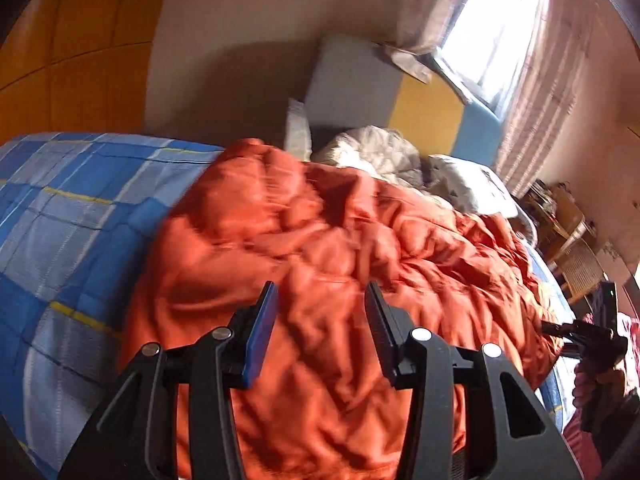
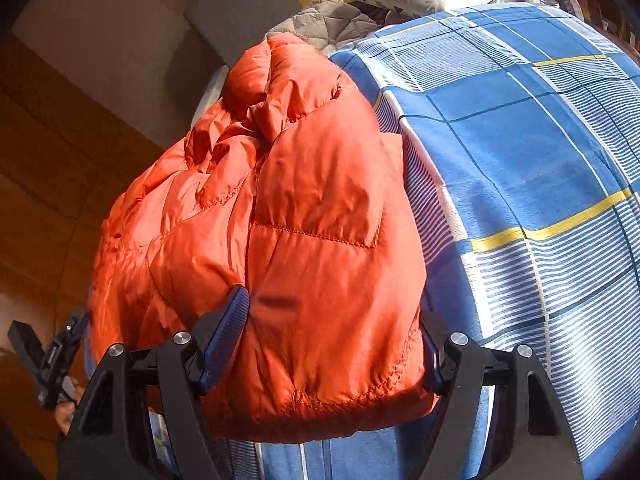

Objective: Fold large clothes

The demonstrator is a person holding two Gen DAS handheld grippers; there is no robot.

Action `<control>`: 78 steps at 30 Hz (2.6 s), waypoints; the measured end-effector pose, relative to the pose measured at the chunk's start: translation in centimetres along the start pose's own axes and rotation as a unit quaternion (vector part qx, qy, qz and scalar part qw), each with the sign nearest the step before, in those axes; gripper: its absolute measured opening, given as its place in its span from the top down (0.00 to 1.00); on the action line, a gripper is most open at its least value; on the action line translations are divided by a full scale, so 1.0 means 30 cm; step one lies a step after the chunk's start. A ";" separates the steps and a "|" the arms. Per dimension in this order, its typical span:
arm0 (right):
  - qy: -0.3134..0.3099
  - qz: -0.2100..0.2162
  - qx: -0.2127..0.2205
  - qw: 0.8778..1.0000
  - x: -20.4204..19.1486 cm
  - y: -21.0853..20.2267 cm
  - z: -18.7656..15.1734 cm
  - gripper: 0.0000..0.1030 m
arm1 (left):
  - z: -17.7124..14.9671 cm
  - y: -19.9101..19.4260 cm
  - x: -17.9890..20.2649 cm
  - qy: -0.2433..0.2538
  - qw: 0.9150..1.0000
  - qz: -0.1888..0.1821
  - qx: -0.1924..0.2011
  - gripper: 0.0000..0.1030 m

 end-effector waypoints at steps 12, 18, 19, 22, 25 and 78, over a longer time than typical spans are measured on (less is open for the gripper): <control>-0.002 0.037 -0.021 0.999 -0.015 0.006 0.036 0.65 | -0.034 0.165 0.173 0.047 0.997 -0.017 -0.057 0.56; 0.011 0.040 -0.033 0.999 -0.002 0.027 0.056 0.40 | -0.063 0.174 0.166 0.043 0.997 -0.023 -0.062 0.56; 0.020 0.038 -0.035 0.998 0.008 0.037 0.054 0.36 | -0.066 0.173 0.165 0.042 0.997 -0.025 -0.063 0.56; 0.030 0.028 -0.031 0.999 0.025 0.044 0.052 0.28 | -0.068 0.173 0.160 0.044 0.997 -0.024 -0.063 0.55; 0.038 0.021 -0.027 0.999 0.052 0.036 0.047 0.24 | -0.067 0.167 0.146 0.042 0.997 -0.026 -0.061 0.58; -0.073 0.104 0.061 0.990 -1.012 0.231 -0.151 0.87 | -0.038 0.035 -0.119 -0.038 0.998 -0.028 -0.045 0.72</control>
Point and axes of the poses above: each gripper's, at about its wrist camera, not at the fingertips, and y roughly the way its jaws point, x to its right, z to its top, the point moved 4 cm from there along y, roughly the way its jaws point, and after that the axes turned 6 degrees about z, right-handed, at the moved point
